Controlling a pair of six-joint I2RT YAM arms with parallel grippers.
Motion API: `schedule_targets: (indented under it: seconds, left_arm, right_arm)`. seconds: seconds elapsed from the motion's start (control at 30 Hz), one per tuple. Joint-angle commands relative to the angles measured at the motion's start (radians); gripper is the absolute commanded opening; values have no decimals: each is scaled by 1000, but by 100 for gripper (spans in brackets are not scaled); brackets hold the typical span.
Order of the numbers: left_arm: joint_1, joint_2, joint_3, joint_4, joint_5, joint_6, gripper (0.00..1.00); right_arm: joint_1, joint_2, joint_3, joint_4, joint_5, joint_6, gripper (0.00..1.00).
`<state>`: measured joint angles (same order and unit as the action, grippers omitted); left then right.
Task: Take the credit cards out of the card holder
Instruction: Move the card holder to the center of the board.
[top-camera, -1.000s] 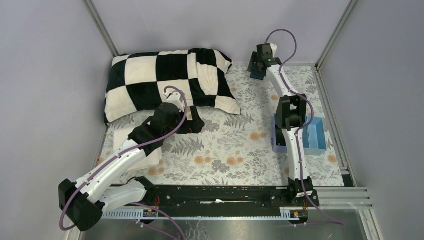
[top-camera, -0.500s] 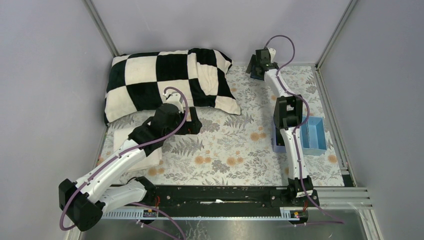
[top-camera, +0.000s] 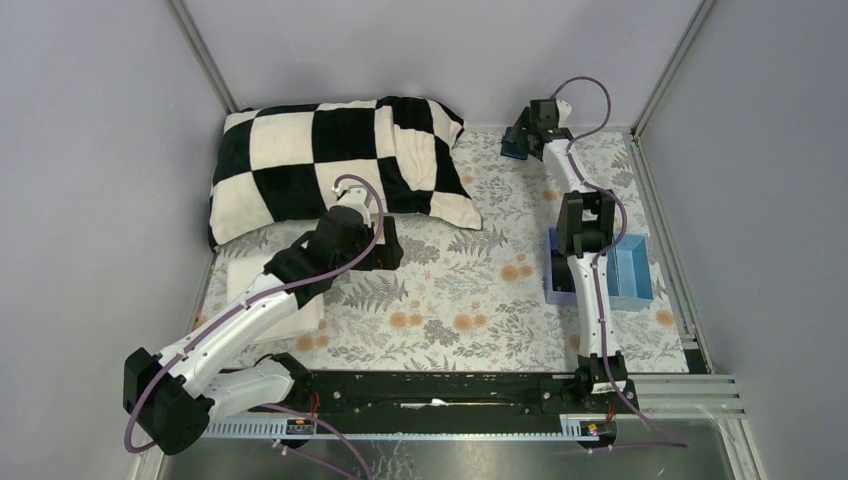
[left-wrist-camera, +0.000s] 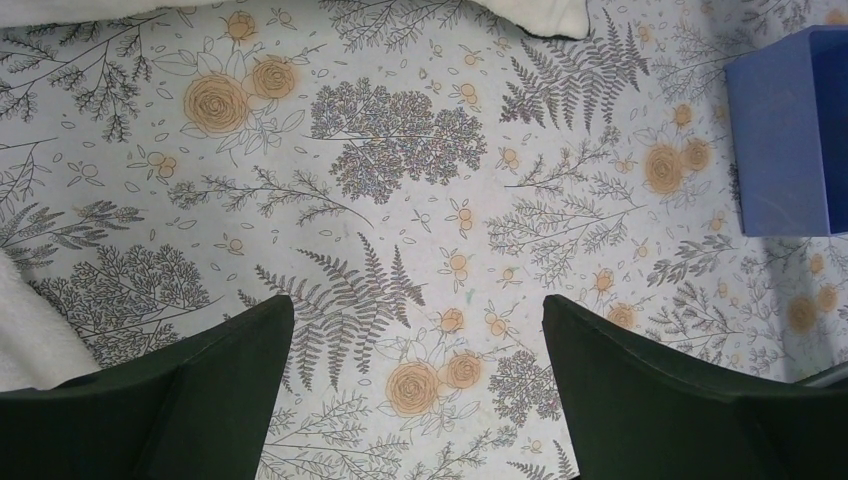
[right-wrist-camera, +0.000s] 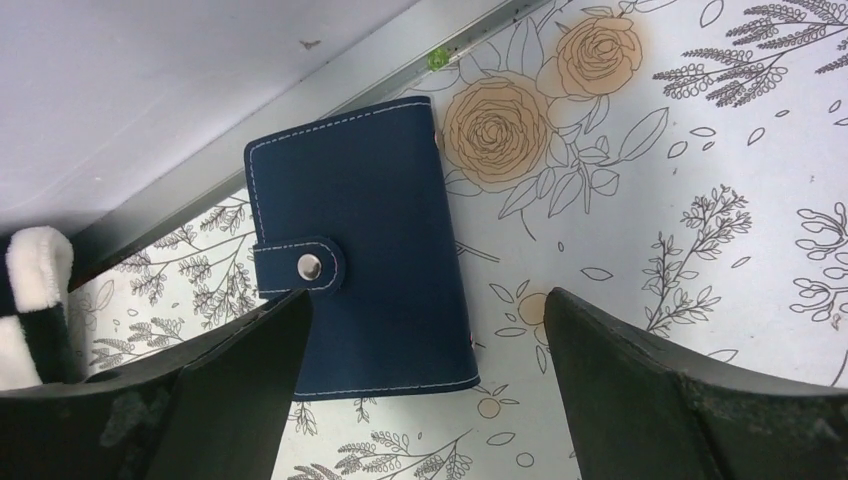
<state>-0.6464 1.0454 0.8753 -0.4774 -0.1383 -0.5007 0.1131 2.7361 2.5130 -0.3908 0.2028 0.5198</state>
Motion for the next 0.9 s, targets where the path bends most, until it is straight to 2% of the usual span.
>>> schedule_targets:
  seconds: [0.0,0.4,0.7,0.87]
  left_arm:
    - [1,1,50,26,-20,16,99]
    - [1,-12,39,16,-40,16,99]
    - [1,-24,25,16,-42,15,99]
    - [1,-18,28,18,-43,16,99]
  right_arm:
    - [3,41,38,17,-53,55,90]
    - [-2,33,-1,29,-82,97,46]
    - [-10,-16,-53,26,-111,101,0]
    - [-10,-153,-238,58,-142,96,0]
